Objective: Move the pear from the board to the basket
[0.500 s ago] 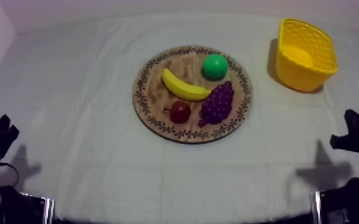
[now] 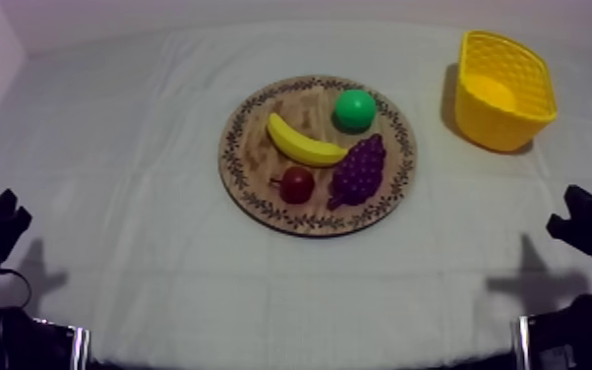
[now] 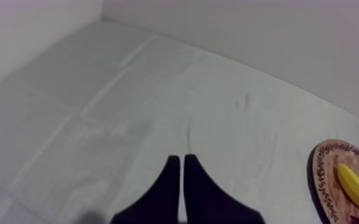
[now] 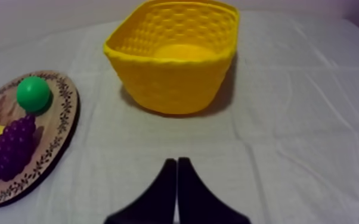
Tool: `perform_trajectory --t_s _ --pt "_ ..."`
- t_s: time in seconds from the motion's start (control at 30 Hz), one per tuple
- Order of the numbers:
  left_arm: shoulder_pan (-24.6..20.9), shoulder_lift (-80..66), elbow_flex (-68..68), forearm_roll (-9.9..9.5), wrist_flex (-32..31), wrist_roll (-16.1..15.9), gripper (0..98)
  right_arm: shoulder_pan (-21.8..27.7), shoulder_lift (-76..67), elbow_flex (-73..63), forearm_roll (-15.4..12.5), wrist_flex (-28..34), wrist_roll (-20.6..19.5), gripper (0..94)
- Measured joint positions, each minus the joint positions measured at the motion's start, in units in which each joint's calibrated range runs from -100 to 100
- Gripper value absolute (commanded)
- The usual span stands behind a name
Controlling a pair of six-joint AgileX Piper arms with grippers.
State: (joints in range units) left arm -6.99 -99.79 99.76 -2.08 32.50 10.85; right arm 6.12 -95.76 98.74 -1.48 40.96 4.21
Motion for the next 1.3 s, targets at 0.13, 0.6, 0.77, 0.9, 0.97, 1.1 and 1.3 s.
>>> perform_trajectory --t_s 0.13,0.6,0.77,0.9,0.97,1.1,1.3 --pt "0.00 0.00 0.00 0.00 0.00 0.00 0.1 -0.04 0.14 0.00 0.00 0.08 0.23 0.7" --pt "0.00 0.00 0.00 0.00 0.00 -0.03 0.1 -2.40 10.34 -4.44 5.05 -4.82 -3.59 0.7" --pt "0.00 0.00 0.00 0.00 0.00 -0.03 0.1 -5.45 18.79 -15.16 6.90 -1.44 -7.07 0.7" --pt "0.00 0.00 0.00 0.00 0.00 -0.03 0.1 -8.61 27.68 -27.00 8.31 2.18 -9.98 0.7" --pt "0.00 0.00 0.00 0.00 0.00 -0.03 0.1 -10.59 32.02 -32.39 9.35 4.06 -11.66 0.7" --pt "0.00 0.00 0.00 0.00 0.00 -0.03 0.1 -14.80 41.39 -42.95 11.18 5.49 -15.35 0.7" --pt "0.00 0.00 0.00 0.00 0.00 -0.03 0.1 -20.09 55.99 -56.99 9.35 5.97 -17.84 0.7"
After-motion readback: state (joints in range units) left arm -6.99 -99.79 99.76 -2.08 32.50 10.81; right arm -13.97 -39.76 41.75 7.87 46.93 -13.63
